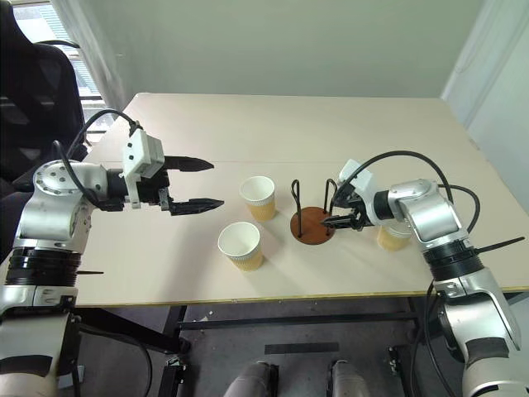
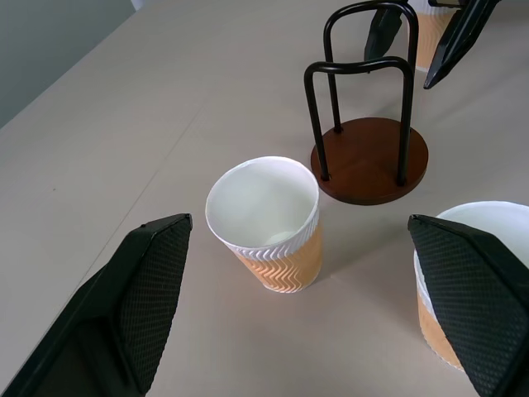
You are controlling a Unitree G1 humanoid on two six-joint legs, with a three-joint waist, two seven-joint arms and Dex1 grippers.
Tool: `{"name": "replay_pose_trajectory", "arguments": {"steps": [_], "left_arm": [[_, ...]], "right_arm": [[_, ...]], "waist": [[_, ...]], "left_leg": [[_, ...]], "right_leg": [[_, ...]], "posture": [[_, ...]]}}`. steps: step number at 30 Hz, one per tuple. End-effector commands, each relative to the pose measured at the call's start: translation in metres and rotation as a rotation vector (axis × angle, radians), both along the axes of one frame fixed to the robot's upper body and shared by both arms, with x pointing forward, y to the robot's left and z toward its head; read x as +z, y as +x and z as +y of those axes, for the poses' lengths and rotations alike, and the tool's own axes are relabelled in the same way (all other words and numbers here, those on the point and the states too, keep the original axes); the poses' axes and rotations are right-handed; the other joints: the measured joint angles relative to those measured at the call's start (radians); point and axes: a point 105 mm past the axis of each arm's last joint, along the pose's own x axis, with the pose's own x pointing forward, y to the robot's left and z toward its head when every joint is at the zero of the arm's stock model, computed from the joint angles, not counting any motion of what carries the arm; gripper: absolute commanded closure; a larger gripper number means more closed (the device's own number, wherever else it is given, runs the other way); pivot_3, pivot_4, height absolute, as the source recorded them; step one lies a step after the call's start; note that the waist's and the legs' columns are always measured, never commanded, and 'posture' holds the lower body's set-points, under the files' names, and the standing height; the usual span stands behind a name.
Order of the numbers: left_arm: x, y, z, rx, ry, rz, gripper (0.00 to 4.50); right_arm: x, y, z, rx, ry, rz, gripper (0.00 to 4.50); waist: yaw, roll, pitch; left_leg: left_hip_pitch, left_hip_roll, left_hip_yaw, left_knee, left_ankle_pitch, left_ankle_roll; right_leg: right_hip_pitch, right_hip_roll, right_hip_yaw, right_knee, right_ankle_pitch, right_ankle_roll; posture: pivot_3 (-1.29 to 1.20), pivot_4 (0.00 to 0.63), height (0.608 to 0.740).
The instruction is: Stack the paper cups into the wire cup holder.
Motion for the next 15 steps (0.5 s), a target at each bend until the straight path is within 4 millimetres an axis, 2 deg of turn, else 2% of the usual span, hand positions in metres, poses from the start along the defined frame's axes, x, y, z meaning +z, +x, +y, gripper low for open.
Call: {"name": "replay_pose_trajectory", "arguments": {"steps": [1,9,12,15], "left_arm": [[0.011,0.0,-0.004,-0.013,-0.013,-0.045,0.0],[0.011,-0.001,-0.022,-0.092,-0.04,-0.037,0.0],[0.011,-0.001,-0.027,-0.117,-0.043,-0.023,0.0],[0.012,-0.005,-0.036,-0.181,-0.055,0.003,0.0]], "right_arm": [[0.04,0.002,-0.023,-0.02,-0.008,-0.114,1.3],[0.073,-0.018,-0.053,0.01,-0.079,-0.143,1.3],[0.078,-0.034,-0.061,0.063,-0.129,-0.132,1.3],[0.074,-0.056,-0.069,0.133,-0.201,-0.088,1.3]], "waist": [[0.005,0.0,0.0],[0.005,0.0,0.0],[0.006,0.0,0.0],[0.009,0.0,0.0]], "left_leg": [[0.0,0.0,0.0,0.0,0.0,0.0],[-0.001,0.0,0.0,0.0,0.0,0.0],[-0.002,0.0,0.0,0.001,0.0,0.0],[-0.002,0.0,0.0,0.001,0.0,0.0]], "right_leg": [[0.0,0.0,0.0,0.0,0.0,0.0],[0.0,0.0,0.0,-0.001,0.0,0.0],[0.0,0.0,0.0,-0.001,0.0,0.001],[0.0,0.0,0.0,-0.001,0.0,0.001]], "posture": [[0.0,0.15,0.74],[0.0,0.15,0.74],[0.0,0.15,0.74],[0.0,0.15,0.74]]}}
